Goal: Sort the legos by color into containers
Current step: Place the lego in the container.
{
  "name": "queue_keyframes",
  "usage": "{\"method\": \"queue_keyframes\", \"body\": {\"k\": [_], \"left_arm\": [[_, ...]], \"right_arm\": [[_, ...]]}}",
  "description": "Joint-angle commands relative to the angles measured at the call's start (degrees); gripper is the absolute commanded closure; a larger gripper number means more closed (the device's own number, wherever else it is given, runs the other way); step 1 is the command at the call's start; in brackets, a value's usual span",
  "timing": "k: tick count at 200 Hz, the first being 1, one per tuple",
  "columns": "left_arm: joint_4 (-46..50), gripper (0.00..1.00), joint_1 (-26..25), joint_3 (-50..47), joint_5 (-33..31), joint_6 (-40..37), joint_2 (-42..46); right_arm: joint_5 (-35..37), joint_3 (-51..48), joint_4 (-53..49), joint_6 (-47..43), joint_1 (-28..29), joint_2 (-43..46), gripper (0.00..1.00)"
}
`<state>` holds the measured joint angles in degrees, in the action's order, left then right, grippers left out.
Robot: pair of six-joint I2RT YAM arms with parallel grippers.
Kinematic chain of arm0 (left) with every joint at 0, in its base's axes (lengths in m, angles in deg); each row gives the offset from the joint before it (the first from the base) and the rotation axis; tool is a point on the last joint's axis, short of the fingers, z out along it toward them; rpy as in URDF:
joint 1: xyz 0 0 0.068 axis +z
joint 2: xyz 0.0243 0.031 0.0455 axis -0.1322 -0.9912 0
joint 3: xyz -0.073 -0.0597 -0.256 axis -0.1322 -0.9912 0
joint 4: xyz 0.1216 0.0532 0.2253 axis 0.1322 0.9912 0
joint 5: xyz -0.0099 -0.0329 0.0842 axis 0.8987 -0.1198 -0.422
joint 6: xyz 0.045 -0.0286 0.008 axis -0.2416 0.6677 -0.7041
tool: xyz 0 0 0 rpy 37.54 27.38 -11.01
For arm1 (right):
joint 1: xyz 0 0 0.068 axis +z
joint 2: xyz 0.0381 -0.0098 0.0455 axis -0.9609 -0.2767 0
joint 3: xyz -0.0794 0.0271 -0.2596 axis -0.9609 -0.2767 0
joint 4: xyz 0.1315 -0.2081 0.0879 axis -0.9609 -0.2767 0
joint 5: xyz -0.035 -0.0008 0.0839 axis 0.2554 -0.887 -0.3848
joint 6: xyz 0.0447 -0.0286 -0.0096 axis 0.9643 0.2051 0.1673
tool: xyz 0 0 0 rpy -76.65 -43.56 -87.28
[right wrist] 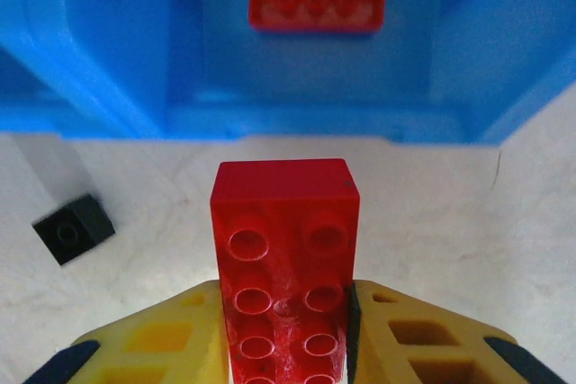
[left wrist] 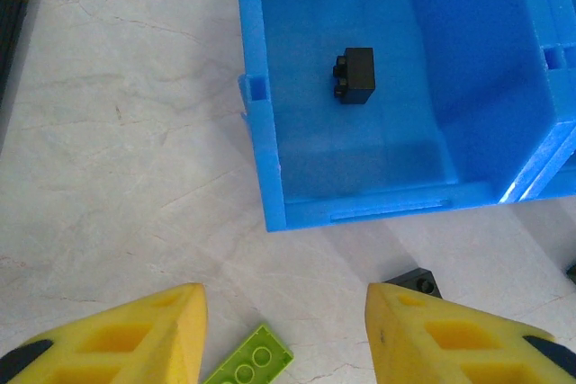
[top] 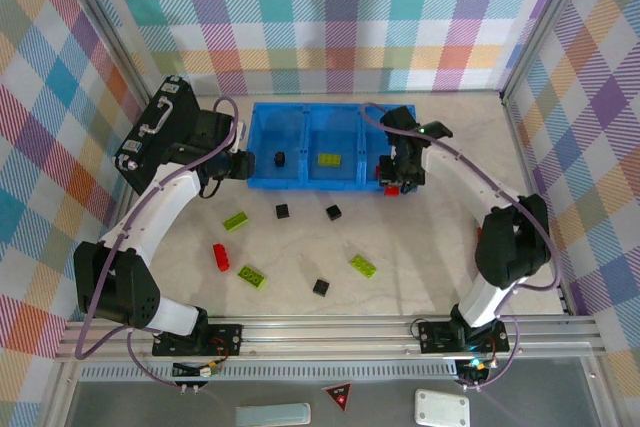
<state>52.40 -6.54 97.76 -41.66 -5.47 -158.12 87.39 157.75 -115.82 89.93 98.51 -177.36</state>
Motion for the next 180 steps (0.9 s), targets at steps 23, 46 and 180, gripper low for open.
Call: {"method": "queue_keyframes", "body": {"k": [23,46,180], "left_arm": [[-0.3,0.50,-0.2,-0.4,-0.6,-1.1,1.5],[-0.5,0.50,-0.2,-0.6,-0.9,-1.2,1.7],[-0.6,0.50,-0.4,-0.6,-0.9,-1.1,-1.3]], "right_arm": [[-1.3,10.9,-2.0,-4.5,-2.5,-8.1,0.67],[-1.7,16.6,-2.5,-5.6,-3.5,-12.8,0.68],[-8.7,38.4,-1.6,-8.2,-7.3,-36.1,0.71]]}}
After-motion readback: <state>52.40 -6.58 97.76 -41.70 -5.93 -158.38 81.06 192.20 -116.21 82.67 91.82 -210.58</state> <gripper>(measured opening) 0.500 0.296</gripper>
